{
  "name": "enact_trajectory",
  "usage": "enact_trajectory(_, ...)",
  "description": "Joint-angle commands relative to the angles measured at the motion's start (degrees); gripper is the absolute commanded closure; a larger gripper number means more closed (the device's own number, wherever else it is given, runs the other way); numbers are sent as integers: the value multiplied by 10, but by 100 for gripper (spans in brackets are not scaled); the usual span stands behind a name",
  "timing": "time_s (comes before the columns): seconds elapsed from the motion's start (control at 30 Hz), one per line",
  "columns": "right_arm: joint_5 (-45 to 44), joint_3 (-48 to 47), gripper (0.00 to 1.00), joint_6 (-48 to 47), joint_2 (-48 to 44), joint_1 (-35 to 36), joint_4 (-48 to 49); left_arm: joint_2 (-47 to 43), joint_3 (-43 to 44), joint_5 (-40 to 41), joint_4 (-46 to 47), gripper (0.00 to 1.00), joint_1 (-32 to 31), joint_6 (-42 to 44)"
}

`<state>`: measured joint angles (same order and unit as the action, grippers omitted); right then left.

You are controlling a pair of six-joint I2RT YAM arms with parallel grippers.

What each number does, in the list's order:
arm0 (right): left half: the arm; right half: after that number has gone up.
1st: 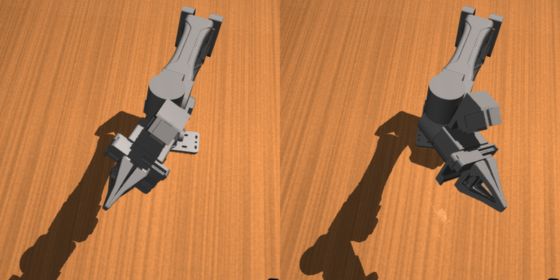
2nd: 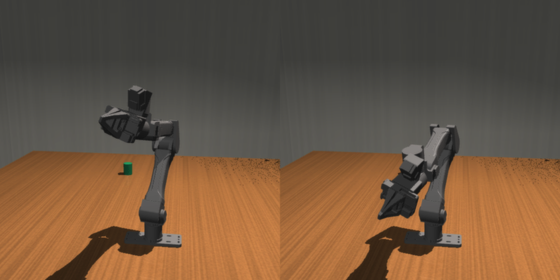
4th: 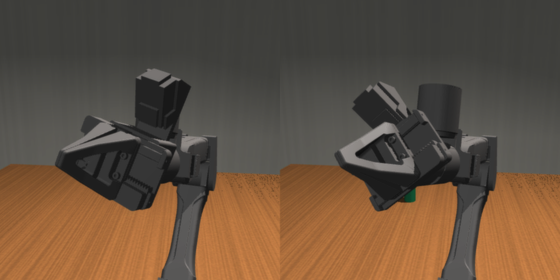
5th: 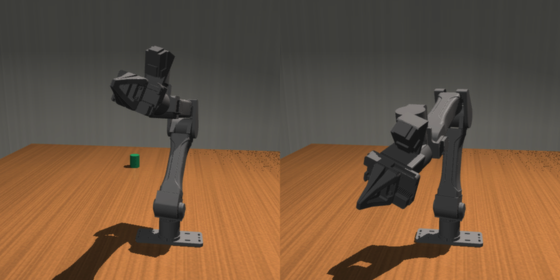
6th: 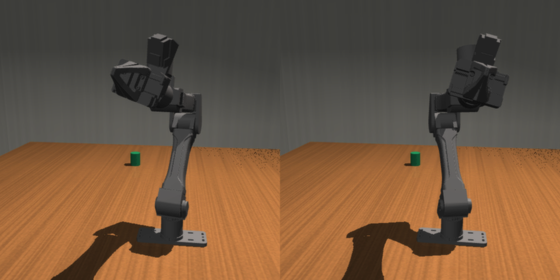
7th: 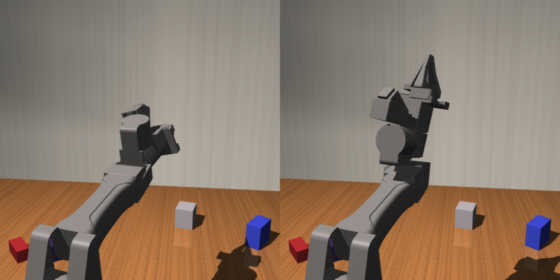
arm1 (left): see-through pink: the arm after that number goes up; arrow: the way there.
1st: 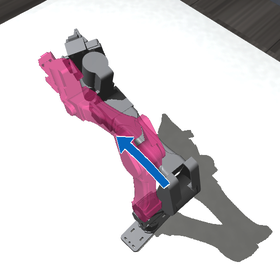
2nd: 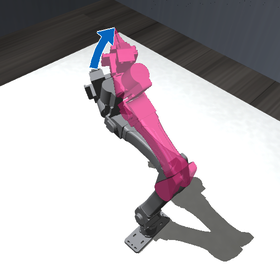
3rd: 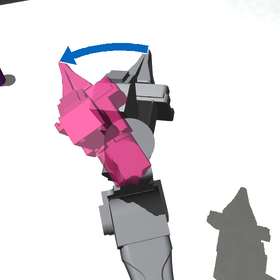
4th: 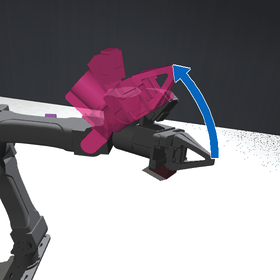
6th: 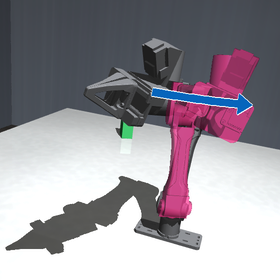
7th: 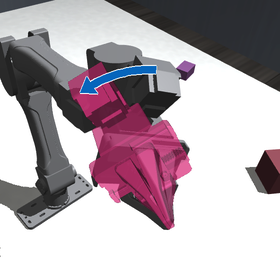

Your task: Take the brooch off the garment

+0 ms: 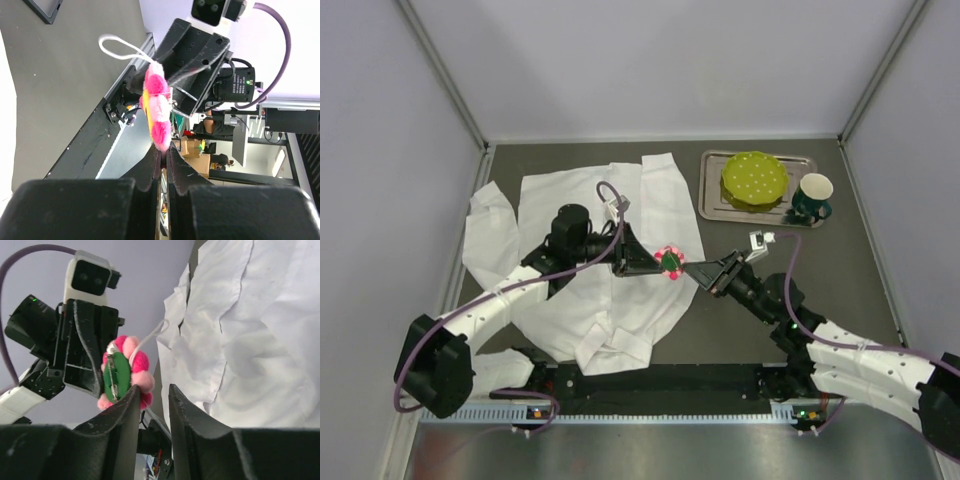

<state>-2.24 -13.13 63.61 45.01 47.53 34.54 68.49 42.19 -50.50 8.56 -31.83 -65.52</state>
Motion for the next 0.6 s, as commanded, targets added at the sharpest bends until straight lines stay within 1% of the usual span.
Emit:
enact_trajectory(0.0, -22, -3, 69, -24, 3, -5, -31, -19, 11, -25, 29, 100, 4, 11)
enact_trajectory(0.13, -21, -8, 64, -33, -25, -6, -66, -11, 20, -14, 16, 100, 4, 19)
enact_trajectory(0.3, -33, -18, 50, -59, -105, -5, -143, -6, 39, -9, -41, 100, 4, 71)
enact_trajectory(0.33, -36, -20, 48, -67, -113, -6, -157, -6, 39, -10, -44, 100, 4, 73)
enact_trajectory(0.37, -37, -26, 42, -71, -121, -6, -180, -6, 38, -13, -41, 100, 4, 73)
enact_trajectory(0.4, -30, -29, 39, -75, -130, -6, -183, -5, 37, -24, -35, 100, 4, 75)
enact_trajectory(0.5, 6, -45, 30, -107, -121, -6, -184, -5, 44, -34, -42, 100, 4, 113)
enact_trajectory(0.57, 22, -59, 29, -125, -106, -6, -177, -5, 50, -43, -71, 100, 4, 152)
